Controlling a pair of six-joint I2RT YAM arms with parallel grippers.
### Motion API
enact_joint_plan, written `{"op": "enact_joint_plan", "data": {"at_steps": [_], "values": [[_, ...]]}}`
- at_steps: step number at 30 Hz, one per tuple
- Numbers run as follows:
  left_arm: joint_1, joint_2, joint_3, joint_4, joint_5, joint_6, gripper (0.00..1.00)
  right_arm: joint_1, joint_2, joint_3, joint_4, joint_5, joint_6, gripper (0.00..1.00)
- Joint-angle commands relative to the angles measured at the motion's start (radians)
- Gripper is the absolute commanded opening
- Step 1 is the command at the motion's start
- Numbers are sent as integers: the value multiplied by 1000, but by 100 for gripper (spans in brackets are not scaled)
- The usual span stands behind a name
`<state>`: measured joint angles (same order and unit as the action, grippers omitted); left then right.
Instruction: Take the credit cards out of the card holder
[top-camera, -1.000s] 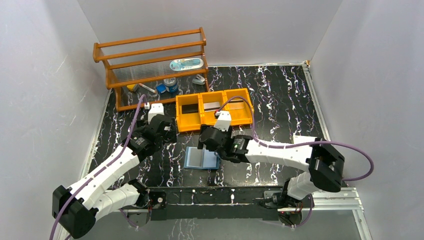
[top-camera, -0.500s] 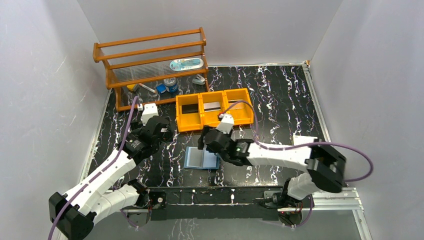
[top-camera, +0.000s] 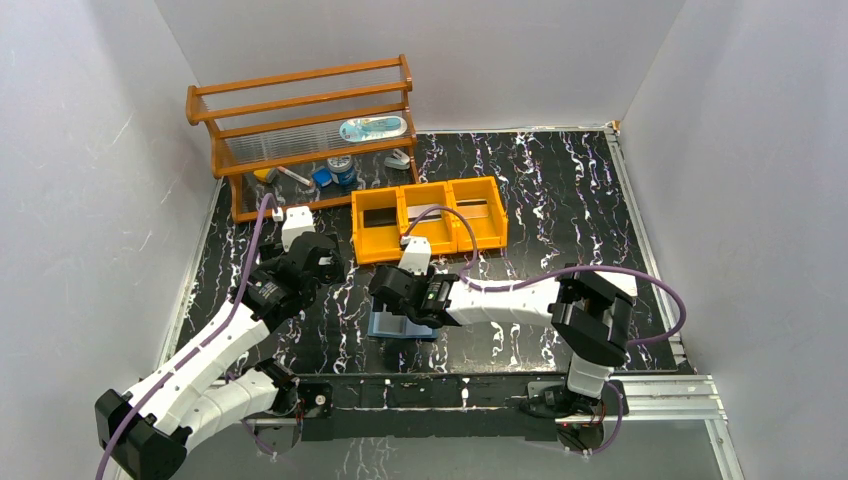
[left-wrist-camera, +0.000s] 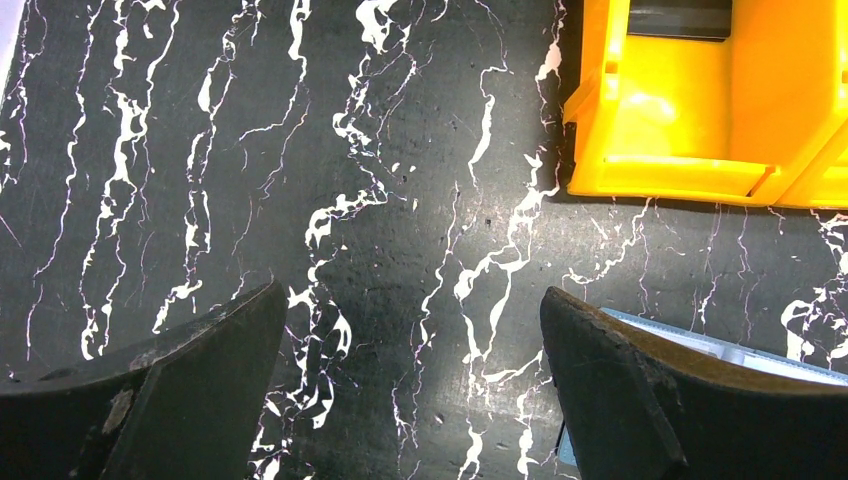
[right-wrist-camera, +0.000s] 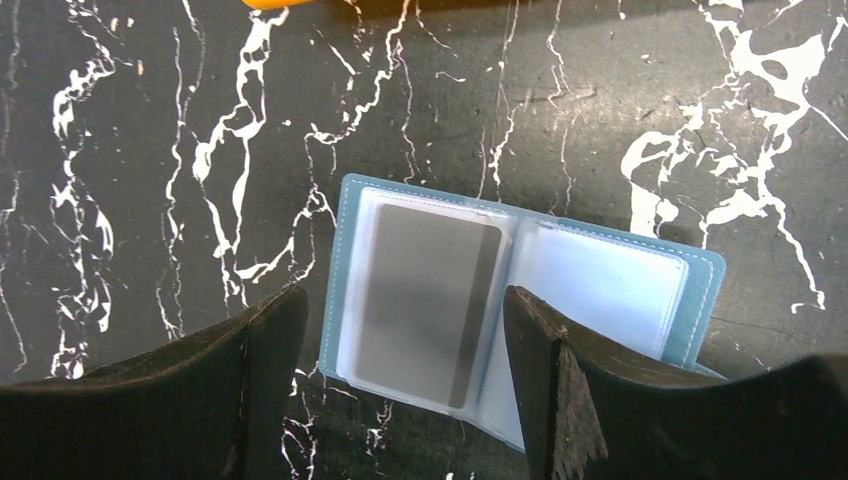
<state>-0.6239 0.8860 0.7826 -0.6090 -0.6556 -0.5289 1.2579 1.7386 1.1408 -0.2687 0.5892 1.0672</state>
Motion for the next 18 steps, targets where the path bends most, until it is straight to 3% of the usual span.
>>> {"op": "enact_joint_plan", "data": {"at_steps": [1, 10, 18], "values": [[6, -13, 34, -5, -14, 6, 98, 0, -4, 55, -48, -3, 29, 79], [7, -58, 29, -19, -50, -18, 98, 0, 122, 130, -75, -53, 38, 73], [7, -46, 32, -16, -37, -10, 98, 0, 247, 248, -302, 15, 138, 68]]}}
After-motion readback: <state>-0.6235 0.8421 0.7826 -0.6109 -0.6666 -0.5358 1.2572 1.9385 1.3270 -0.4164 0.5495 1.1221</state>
